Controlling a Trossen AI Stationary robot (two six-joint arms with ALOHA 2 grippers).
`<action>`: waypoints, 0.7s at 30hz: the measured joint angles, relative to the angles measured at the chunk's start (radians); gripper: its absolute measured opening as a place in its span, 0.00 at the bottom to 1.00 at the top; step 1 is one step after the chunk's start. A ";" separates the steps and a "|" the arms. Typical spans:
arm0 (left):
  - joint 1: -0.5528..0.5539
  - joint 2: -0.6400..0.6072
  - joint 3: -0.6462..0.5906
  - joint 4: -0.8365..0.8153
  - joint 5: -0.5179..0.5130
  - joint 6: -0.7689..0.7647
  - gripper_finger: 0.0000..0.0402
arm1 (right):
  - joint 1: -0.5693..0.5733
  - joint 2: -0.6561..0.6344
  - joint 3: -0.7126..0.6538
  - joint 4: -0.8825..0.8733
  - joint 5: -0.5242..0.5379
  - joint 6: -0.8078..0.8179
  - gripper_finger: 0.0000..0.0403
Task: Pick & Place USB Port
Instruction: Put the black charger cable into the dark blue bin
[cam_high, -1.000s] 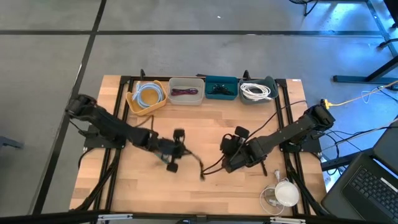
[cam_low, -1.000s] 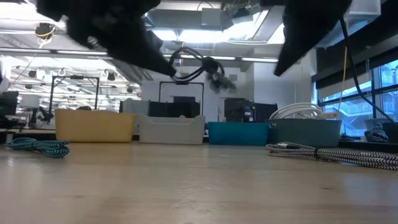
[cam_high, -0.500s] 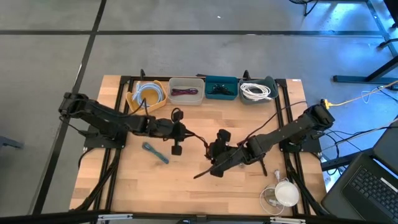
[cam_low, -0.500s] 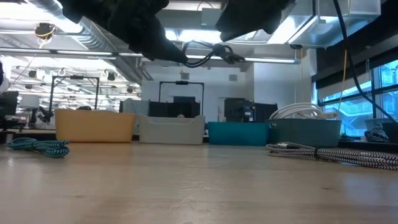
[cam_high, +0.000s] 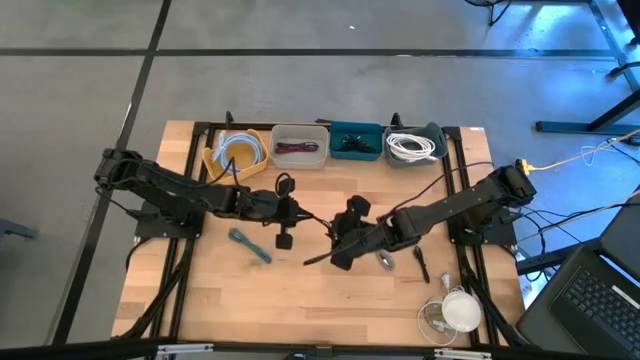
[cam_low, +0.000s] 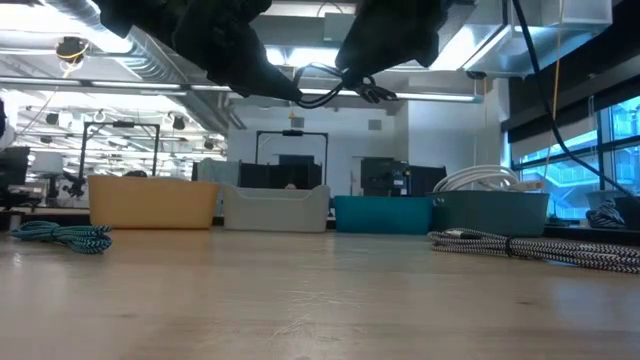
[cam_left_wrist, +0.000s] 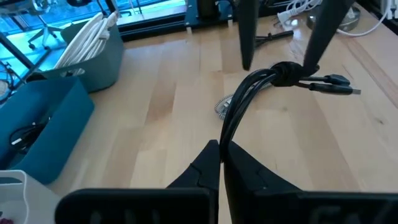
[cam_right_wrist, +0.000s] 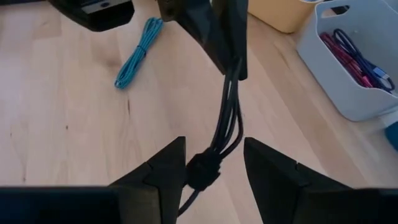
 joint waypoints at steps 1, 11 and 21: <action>0.000 0.000 0.000 0.000 0.000 0.000 0.01 | 0.000 0.000 0.000 0.000 0.000 0.000 0.41; 0.000 0.001 0.000 0.058 0.023 0.033 0.01 | -0.006 0.004 0.000 -0.001 0.004 0.007 0.41; 0.000 0.001 0.000 0.081 0.054 0.035 0.01 | -0.006 0.004 0.000 -0.010 0.001 -0.001 0.18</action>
